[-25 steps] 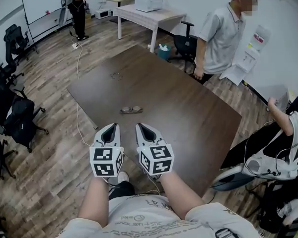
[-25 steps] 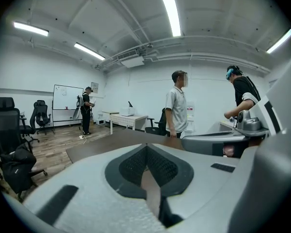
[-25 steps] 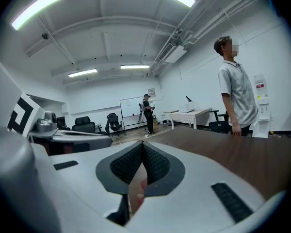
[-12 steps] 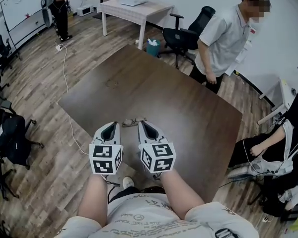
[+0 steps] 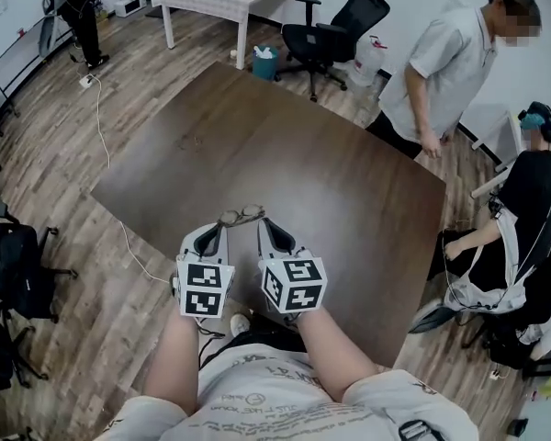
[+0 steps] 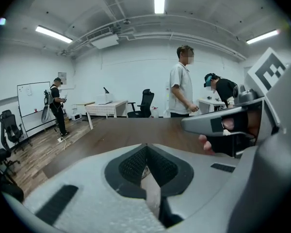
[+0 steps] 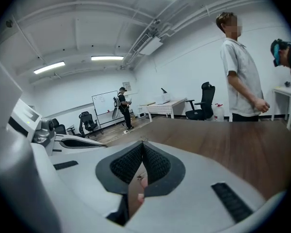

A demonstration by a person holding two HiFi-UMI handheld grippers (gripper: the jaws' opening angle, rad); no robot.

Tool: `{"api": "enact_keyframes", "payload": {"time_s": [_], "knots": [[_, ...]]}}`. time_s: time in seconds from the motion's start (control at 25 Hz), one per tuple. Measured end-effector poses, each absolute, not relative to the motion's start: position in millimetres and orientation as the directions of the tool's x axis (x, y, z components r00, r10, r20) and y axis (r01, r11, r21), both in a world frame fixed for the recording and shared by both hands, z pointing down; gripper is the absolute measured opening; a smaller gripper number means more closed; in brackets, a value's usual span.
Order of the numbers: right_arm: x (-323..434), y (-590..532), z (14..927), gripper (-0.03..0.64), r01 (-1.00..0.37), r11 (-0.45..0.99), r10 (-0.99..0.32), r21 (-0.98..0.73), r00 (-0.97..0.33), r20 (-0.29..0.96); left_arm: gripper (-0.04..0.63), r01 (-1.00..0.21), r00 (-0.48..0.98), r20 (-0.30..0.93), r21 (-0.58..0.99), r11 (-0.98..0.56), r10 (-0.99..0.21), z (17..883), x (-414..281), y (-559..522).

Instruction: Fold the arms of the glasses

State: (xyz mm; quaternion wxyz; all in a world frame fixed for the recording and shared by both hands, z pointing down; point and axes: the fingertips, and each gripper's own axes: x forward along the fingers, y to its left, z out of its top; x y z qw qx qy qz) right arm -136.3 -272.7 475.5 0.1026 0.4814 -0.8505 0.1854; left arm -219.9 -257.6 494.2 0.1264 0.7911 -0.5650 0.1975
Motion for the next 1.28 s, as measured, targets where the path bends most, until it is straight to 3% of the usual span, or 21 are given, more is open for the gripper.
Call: {"api": "enact_keyframes", "payload": {"time_s": [0.28,0.52,1.04,1.28], "knots": [[-118,-290,503,0.015,-0.875,0.425,-0.778,-0.234,-0.485,0.399,0.014,-0.898,0.314,0.553,-0.091,-0.430,-0.772,535,-198,-276],[-105,-312,519,0.015,-0.878,0.406,-0.766,-0.255,-0.479,0.429,0.015,-0.781,0.309,0.652,-0.241,-0.576,-0.692,579,-184,-298],[-77,-336,552,0.014,-0.884,0.358,-0.735,-0.302,-0.466,0.493,0.016,-0.636,0.255,0.793,-0.293,-0.713,-0.553,666,-175,-341],[-62,-340,565,0.014,-0.894,0.309,-0.741,-0.325,-0.440,0.507,0.084,-0.587,0.228,0.838,-0.287,-0.757,-0.495,693,-170,-351]]}}
